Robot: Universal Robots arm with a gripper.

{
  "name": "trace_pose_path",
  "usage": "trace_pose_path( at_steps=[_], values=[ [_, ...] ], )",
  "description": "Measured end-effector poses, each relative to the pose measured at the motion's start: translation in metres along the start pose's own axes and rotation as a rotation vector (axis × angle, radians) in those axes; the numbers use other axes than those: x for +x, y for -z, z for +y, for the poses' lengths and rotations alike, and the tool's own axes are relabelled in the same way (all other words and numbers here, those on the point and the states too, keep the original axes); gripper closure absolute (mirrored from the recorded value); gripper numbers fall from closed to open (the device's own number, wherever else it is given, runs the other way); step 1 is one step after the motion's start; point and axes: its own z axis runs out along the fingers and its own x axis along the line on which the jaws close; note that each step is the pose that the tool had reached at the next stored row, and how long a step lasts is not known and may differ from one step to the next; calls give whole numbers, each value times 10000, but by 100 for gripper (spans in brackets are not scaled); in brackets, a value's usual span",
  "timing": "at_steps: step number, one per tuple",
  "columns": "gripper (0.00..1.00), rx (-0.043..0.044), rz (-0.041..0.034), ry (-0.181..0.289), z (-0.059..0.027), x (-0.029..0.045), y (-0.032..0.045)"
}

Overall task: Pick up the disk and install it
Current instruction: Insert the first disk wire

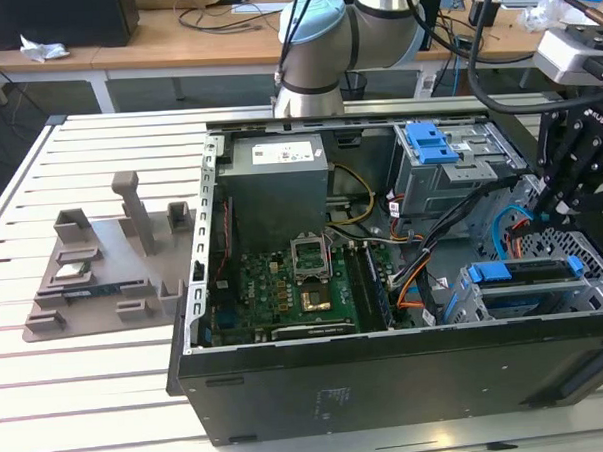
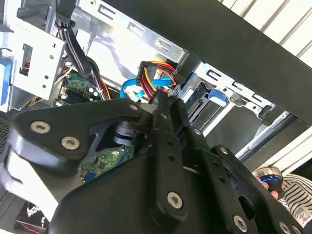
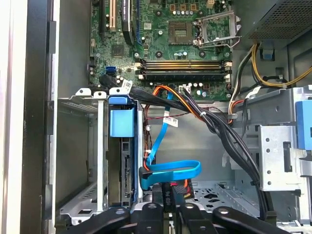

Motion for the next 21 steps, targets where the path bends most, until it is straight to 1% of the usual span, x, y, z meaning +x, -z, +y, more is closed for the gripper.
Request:
trace_pose_path(
  at_steps=[1, 4, 5, 7, 8, 9, 12, 15, 16, 21],
  values=[
    [82, 0, -1, 1, 0, 0, -1],
    [82, 0, -1, 1, 0, 0, -3],
    [82, 0, -2, 1, -1, 12, -6],
    [82, 0, 3, 0, -2, 84, -5],
    [82, 0, 3, 0, -2, 135, -7],
    [82, -1, 3, 0, -2, 164, -7],
    [82, 0, 2, 0, -1, 227, -15],
    [82, 0, -7, 1, 9, 291, -40],
    [82, 0, -6, 1, 12, 331, -61],
    [82, -1, -11, 1, 21, 358, -92]
  ],
)
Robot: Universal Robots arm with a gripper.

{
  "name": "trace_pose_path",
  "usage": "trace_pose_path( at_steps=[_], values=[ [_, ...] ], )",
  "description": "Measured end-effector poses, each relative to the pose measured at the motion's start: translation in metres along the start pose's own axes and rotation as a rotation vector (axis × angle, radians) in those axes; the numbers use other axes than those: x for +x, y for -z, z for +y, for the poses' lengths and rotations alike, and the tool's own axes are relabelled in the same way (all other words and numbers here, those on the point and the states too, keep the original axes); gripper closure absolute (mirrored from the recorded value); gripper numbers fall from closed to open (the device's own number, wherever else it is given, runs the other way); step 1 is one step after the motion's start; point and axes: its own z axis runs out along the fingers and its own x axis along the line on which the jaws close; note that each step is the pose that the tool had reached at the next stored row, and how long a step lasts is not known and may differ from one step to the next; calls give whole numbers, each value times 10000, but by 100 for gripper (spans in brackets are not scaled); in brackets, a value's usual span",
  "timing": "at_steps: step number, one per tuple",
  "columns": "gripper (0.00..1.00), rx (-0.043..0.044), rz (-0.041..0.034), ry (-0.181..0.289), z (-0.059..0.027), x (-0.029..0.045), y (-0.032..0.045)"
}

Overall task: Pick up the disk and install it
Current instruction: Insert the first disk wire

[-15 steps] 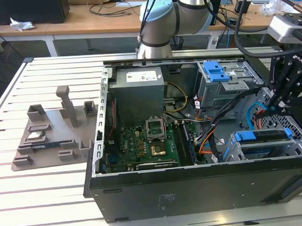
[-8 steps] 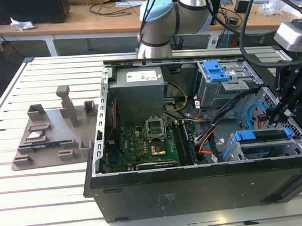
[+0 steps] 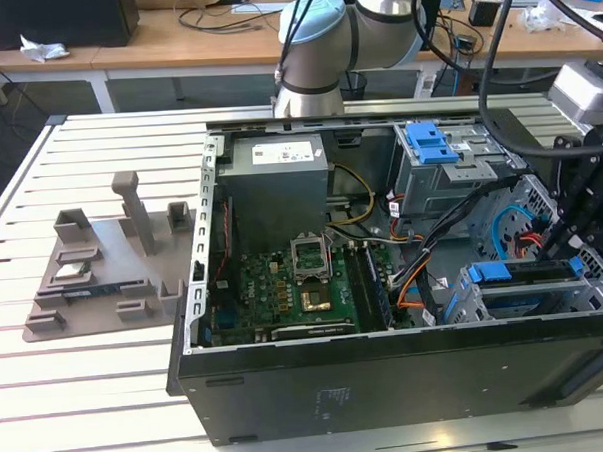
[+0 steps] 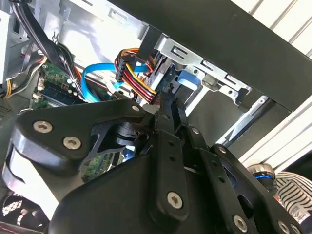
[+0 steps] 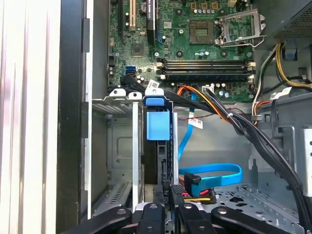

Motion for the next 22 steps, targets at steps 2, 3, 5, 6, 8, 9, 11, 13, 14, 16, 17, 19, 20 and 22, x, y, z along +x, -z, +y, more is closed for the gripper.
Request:
trace_pose_path(
  at_steps=[2, 3, 5, 6, 8, 9, 11, 13, 14, 16, 17, 19, 20, 22],
  values=[
    [82, 1, 4, 1, -1, 8, -15],
    [82, 1, 5, 1, -1, 12, -25],
    [82, 0, -1, 1, -2, 12, -38],
    [82, 0, 3, 2, -2, 12, -43],
    [82, 1, 2, 2, -3, 12, -54],
    [82, 1, 5, 1, -3, 12, -56],
    [82, 1, 3, 1, -4, 12, -63],
    [82, 1, 2, 0, -4, 8, -73],
    [82, 0, 3, 0, -4, 7, -74],
    [82, 0, 2, 1, -7, 5, -106],
    [82, 1, 7, 1, -9, 5, -127],
    [82, 1, 5, 1, -10, 5, -135],
    [82, 1, 3, 1, -10, 5, -136],
    [81, 0, 0, 1, -10, 5, -137]
  ],
)
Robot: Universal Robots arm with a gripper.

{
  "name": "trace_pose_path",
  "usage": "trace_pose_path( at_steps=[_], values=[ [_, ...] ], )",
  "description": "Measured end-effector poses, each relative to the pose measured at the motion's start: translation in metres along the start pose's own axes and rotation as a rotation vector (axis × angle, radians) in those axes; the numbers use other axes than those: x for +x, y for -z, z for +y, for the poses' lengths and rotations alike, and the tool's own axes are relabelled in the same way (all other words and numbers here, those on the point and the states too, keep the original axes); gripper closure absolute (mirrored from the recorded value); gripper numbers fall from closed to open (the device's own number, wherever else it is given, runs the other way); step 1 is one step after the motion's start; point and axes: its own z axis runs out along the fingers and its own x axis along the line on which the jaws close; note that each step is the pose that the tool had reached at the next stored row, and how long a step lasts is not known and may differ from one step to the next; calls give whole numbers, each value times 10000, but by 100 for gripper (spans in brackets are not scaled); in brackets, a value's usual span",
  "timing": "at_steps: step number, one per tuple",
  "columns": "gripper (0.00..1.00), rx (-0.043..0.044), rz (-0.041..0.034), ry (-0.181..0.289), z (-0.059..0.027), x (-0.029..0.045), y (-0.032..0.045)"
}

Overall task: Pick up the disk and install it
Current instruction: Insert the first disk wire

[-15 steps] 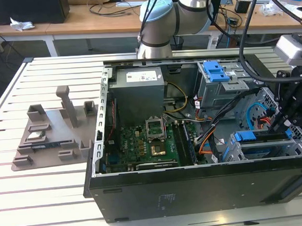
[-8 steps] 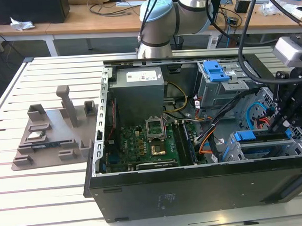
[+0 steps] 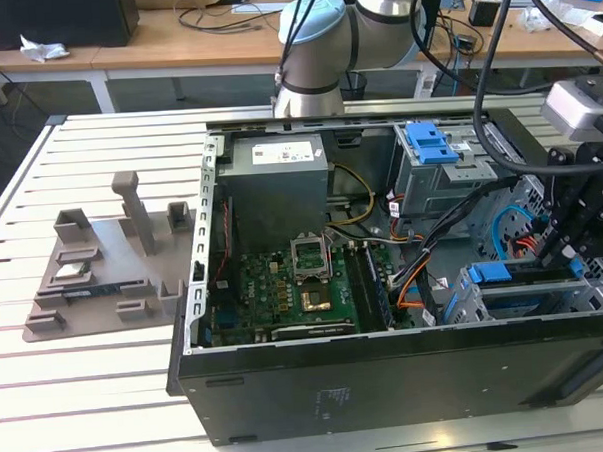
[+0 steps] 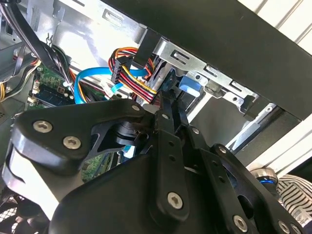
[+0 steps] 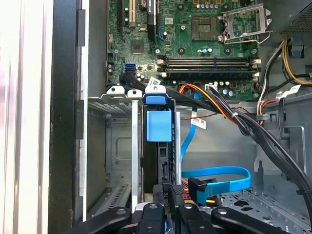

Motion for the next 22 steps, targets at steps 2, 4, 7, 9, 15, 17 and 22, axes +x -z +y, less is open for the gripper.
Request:
trace_pose_path(
  at_steps=[2, 4, 7, 9, 15, 17, 22],
  values=[
    [75, 0, 0, 1, 0, 0, 0],
    [75, 1, 3, 0, 1, 0, 12],
    [75, 1, 2, 0, 4, 1, 54],
    [75, 1, 3, 0, 6, 1, 78],
    [75, 2, 3, 0, 23, 3, 285],
    [89, 1, 2, 0, 27, 4, 325],
    [89, 1, 3, 0, 43, 7, 524]
  ],
)
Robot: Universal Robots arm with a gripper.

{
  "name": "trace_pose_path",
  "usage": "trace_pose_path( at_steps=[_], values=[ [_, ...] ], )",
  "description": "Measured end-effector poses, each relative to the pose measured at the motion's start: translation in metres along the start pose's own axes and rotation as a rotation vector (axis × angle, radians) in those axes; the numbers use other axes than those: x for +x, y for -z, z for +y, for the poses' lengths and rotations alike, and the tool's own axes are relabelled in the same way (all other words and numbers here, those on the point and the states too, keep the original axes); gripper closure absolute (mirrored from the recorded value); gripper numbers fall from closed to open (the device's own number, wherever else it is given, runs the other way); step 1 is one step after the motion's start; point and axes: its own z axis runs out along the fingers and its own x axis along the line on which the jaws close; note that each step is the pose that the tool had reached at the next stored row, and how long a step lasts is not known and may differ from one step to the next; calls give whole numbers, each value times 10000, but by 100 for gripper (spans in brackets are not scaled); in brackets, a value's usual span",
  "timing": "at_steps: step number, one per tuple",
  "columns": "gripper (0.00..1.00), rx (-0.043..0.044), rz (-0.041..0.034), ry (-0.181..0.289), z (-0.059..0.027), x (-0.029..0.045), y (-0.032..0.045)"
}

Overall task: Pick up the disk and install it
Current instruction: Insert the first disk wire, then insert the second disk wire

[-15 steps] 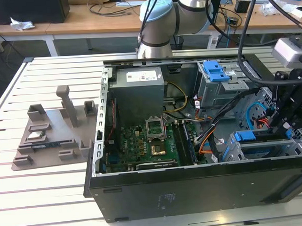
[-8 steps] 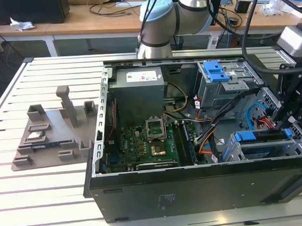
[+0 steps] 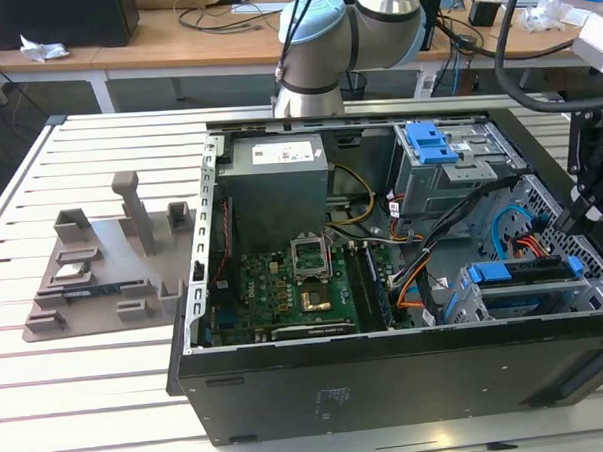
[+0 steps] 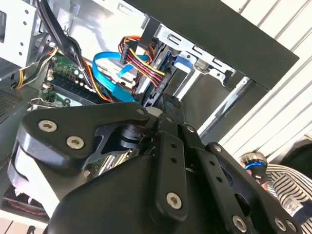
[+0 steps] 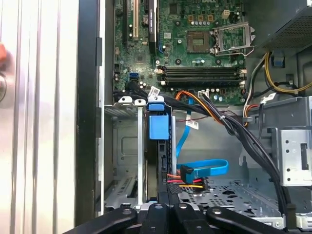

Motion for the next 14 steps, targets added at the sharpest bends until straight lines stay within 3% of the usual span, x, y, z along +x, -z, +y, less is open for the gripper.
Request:
trace_pose_path(
  at_steps=[2, 14],
  values=[
    [89, 0, -1, 0, 5, 1, 59],
    [89, 0, -1, 0, 5, 1, 62]
  ],
)
